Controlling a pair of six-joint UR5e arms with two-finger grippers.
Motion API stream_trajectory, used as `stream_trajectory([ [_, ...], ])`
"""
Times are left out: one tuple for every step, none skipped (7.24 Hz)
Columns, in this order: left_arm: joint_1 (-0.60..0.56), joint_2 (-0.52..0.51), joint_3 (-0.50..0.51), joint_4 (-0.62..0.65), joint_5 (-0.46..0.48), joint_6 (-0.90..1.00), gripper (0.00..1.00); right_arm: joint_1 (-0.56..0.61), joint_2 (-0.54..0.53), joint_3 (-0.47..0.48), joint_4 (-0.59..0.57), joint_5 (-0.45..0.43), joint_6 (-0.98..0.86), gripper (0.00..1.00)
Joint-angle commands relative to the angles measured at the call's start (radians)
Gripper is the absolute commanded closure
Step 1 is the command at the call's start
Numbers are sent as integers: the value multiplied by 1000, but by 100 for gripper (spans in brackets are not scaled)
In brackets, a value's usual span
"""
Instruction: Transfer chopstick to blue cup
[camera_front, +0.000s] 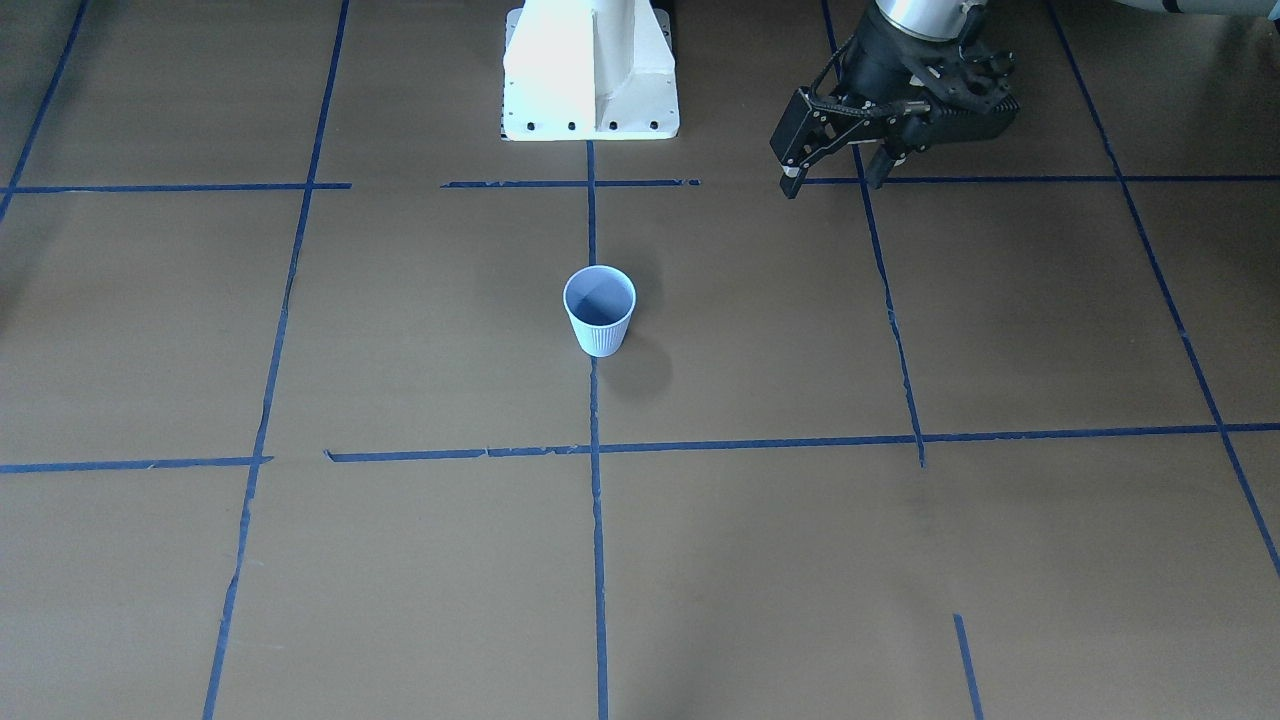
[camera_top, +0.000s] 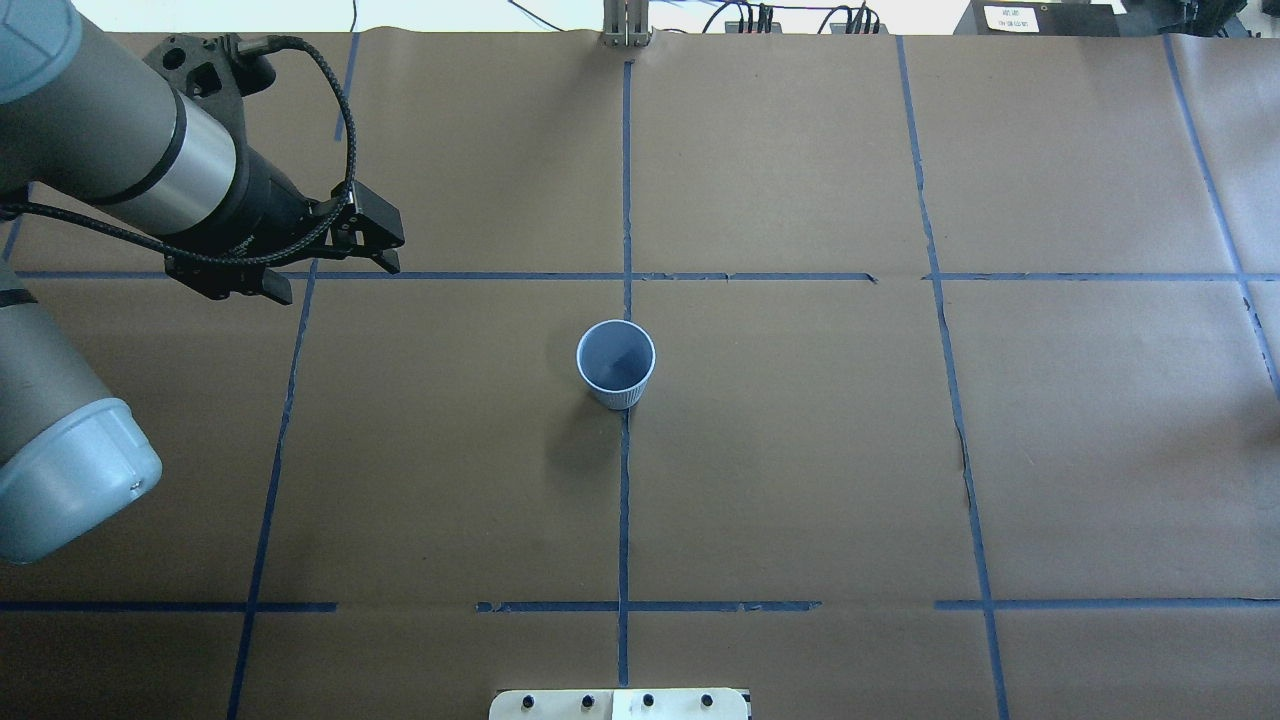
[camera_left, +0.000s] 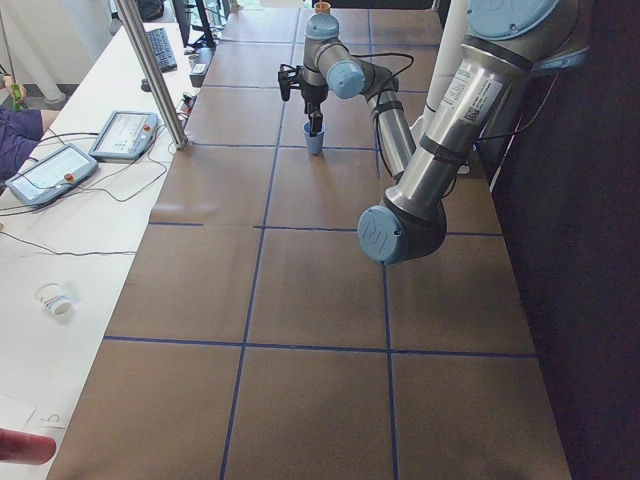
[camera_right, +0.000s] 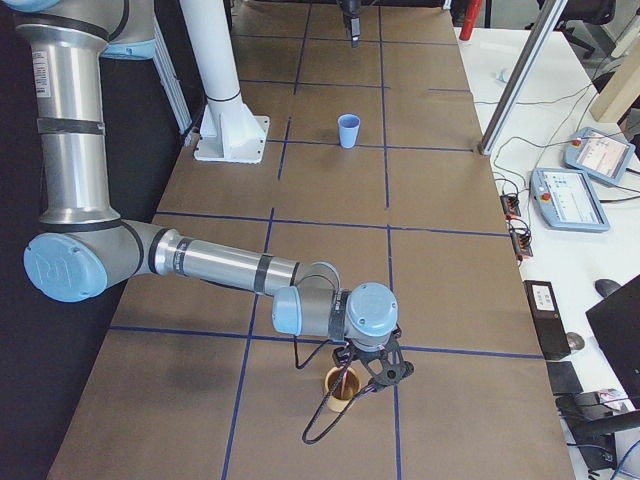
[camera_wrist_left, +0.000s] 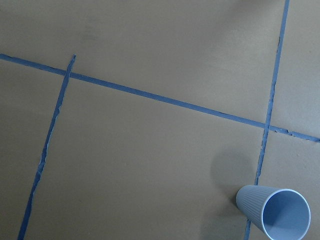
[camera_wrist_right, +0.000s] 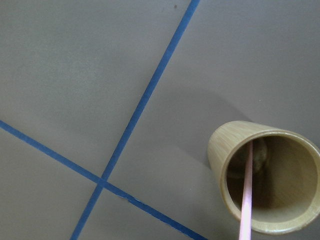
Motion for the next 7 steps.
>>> stream_trajectory([
  [0,7,-5,0,0,0,0,0,-38,39,3,9,5,0],
  [0,21,-17,0,0,0,0,-1,-66,75,1,15,7,0],
  [0,24,-25,0,0,0,0,-1,-84,94,1,25,7,0],
  [0,26,-26,0,0,0,0,0,-87,93,1,30,7,0],
  [0,29,-29,0,0,0,0,-1,-87,88,1,29,8,0],
  [1,29,-29,0,0,0,0,-1,-87,80,-2,26,28,2],
  [1,29,-29,0,0,0,0,-1,-84,80,0,26,57,6],
])
